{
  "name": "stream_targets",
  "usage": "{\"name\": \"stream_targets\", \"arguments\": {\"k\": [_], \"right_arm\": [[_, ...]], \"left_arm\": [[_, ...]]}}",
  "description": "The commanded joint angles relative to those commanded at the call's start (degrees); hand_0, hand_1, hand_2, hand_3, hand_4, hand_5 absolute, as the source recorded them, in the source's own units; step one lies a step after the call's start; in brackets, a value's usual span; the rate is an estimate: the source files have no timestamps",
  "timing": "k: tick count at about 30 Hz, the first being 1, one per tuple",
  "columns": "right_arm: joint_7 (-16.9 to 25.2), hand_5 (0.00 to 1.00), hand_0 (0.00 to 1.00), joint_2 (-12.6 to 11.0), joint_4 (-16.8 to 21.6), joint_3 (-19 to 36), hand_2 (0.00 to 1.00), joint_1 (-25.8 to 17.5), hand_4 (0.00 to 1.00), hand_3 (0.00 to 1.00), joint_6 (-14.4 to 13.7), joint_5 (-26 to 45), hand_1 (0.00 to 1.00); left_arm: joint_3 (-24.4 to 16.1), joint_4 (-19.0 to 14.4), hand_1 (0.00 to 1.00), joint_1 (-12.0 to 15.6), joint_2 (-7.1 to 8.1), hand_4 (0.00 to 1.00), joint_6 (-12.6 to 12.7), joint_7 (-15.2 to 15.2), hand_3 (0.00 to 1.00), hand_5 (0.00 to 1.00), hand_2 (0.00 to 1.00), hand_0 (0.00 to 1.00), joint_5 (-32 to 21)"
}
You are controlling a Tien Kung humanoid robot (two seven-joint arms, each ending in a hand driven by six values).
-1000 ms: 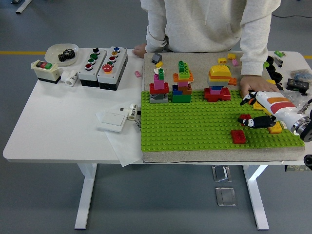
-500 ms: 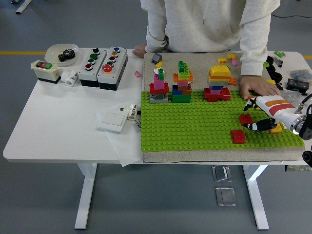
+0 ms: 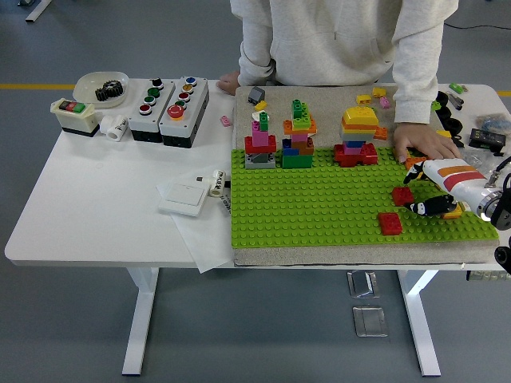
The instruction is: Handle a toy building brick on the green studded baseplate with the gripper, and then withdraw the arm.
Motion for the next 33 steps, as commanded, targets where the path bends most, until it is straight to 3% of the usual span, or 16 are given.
{"name": "stream_targets", "arguments": {"k": [18,19,33], "right_arm": [[0.4,0.302,0.607,1.3,-2.2,-1.4,0.651,1.0,0.756,0.586,0.5,-0.2,0.640],[0.5,0.305,0.571,1.3,-2.4,-1.4,0.612,1.0,0.717,0.544,0.4,-0.2,0.612],[1.2,0.338,0.541,1.6,-3.4,-1.2,0.584,1.1,0.655,0.504,0.1,0.0,0.543]], "left_arm": [[1.3,0.0,0.686,-0.2,-0.14,0.528,0.2,-0.3,0.532,0.503,0.589,0.806,-1.2],[1.3,0.0,0.687,-0.3,-0.14,0.528,0.2,-0.3,0.532,0.503,0.588,0.802,-1.2],[2.2,0.0,0.687,-0.6,-0.14,0.529,0.4,-0.4,0.532,0.505,0.589,0.803,-2.3]]}}
